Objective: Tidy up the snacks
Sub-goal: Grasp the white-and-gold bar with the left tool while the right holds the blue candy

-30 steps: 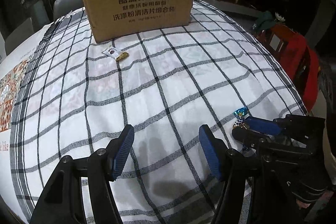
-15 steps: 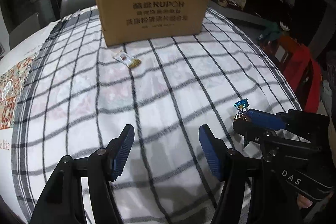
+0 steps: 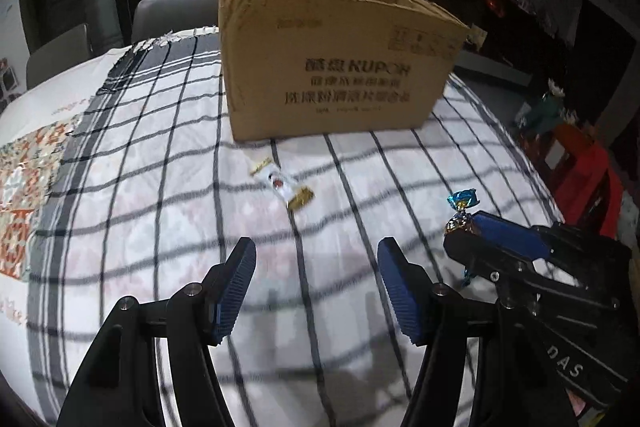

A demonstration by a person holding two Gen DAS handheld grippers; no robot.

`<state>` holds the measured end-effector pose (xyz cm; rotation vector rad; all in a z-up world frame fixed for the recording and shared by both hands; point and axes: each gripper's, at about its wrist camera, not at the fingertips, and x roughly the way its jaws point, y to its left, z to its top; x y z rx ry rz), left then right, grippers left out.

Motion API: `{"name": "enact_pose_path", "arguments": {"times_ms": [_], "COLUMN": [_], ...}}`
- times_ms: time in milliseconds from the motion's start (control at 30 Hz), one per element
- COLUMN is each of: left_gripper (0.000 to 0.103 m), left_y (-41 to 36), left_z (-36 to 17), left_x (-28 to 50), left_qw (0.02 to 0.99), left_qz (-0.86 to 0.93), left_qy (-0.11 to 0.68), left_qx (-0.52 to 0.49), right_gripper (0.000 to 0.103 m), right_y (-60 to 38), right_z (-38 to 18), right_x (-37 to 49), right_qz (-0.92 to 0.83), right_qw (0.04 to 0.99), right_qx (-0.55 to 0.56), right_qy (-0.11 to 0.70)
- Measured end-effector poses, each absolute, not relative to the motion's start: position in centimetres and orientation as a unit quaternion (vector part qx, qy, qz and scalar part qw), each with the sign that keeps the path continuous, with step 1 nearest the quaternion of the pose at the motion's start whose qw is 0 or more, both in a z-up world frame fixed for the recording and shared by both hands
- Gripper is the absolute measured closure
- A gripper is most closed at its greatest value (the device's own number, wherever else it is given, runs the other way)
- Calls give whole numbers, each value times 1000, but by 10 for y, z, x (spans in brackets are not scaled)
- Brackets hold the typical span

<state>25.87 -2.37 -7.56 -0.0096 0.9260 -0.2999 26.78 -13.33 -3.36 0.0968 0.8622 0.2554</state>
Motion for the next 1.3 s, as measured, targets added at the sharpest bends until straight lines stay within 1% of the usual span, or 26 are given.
{"name": "enact_pose_path", "arguments": {"times_ms": [267,400,567,833,933,1000,1033,1167,1300], "left_gripper": [48,54,59,65,70,77,78,82,83], "left_y": [-30,-31,-38,-37,-37,-35,-34,-32,-31], "left_z": [-91,-103,-115,-124,-126,-128,-129,-131,-127], "left_x": [301,315,328,342,345,346,347,346,341], "left_qw": [886,886,887,885,884,881,880,880,882], "left_qz": [-116,-86,-67,-41,-35,-34,-37,-44,-53], "left_qy": [448,454,456,463,466,470,472,471,466], "left_qx": [-11,-18,-14,-23,-24,-28,-32,-35,-36], "right_gripper": [77,76,76,76,76,76,76,76,76], "right_y": [-135,-136,-137,-144,-144,-144,-144,-145,-143], "right_z": [-45,-53,-57,-60,-60,-59,-59,-60,-59], "right_x": [302,312,318,330,335,337,338,340,338], "right_qz": [124,122,121,114,114,112,112,112,114], "right_qw": [898,896,896,896,897,898,898,898,898], "right_qx": [73,80,83,99,99,99,99,100,97], "right_qy": [416,420,419,418,416,414,413,414,415]}}
